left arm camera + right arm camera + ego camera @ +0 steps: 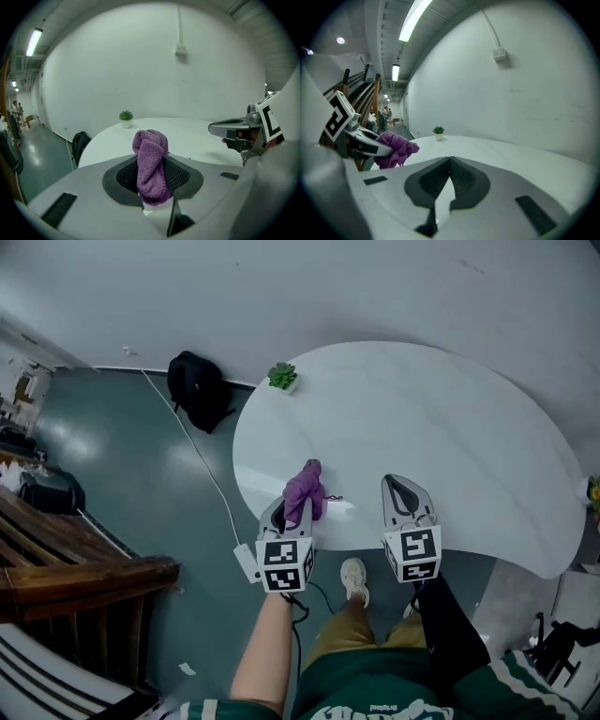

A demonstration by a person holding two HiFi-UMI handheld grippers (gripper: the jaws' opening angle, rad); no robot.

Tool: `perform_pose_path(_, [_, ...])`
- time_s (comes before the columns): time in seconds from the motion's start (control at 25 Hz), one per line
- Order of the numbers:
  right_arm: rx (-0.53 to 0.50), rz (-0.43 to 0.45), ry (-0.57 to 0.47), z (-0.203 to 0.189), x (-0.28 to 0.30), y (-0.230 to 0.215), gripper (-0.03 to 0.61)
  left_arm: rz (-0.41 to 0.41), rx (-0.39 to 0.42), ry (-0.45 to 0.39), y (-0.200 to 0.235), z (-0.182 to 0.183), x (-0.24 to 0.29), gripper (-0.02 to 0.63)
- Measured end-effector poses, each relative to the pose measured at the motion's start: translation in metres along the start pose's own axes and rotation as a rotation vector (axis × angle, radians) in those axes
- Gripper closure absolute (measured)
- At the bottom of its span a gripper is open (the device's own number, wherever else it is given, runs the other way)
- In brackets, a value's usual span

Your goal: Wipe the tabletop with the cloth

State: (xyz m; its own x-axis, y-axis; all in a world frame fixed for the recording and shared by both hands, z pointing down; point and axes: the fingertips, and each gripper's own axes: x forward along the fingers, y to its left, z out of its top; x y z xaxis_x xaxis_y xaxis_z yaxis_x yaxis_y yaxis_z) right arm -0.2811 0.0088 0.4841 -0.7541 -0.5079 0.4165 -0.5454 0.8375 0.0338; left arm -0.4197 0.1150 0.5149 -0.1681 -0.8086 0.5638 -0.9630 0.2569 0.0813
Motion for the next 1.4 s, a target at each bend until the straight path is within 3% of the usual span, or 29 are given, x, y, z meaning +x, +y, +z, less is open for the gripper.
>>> perform_pose_path(0.2, [0.02,-0.184,0.018,-0.03,-0.08,-0.118,0.575,-0.178,0.096,-0.025,-0.14,0.025,0.023,0.499])
perform_pose_path(0.32, [0.05,-0.289,0.027,-0.051,-0.141,-0.185,0.575,-0.244,0.141,-0.061,-0.222,0.038,0.03,0.499])
perform_pose_path(0.72, [0.123,-0.541,0.032,-0.133,-0.347,-0.355,0.575,-0.516,0.17,-0.068,-0.507,0.027,0.026,0.499])
perform_pose_path(0.88, [0.169,-0.671,0.038,-0.176,-0.432,-0.407,0.575,-0.656,0.233,-0.031,-0.621,0.0,0.023,0.499])
perform_pose_path(1.12, [0.233,-0.804,0.046,-0.235,-0.545,-0.468,0.575,-0.793,0.291,0.044,-0.763,-0.051,0.01,0.502])
perform_pose_path(1.28, [0.286,-0.873,0.051,-0.27,-0.601,-0.483,0.575,-0.855,0.327,0.108,-0.83,-0.088,0.0,0.502])
perform_pose_path(1.4, [0.314,-0.888,0.059,-0.289,-0.621,-0.484,0.575,-0.851,0.353,0.167,-0.855,-0.115,0.004,0.502])
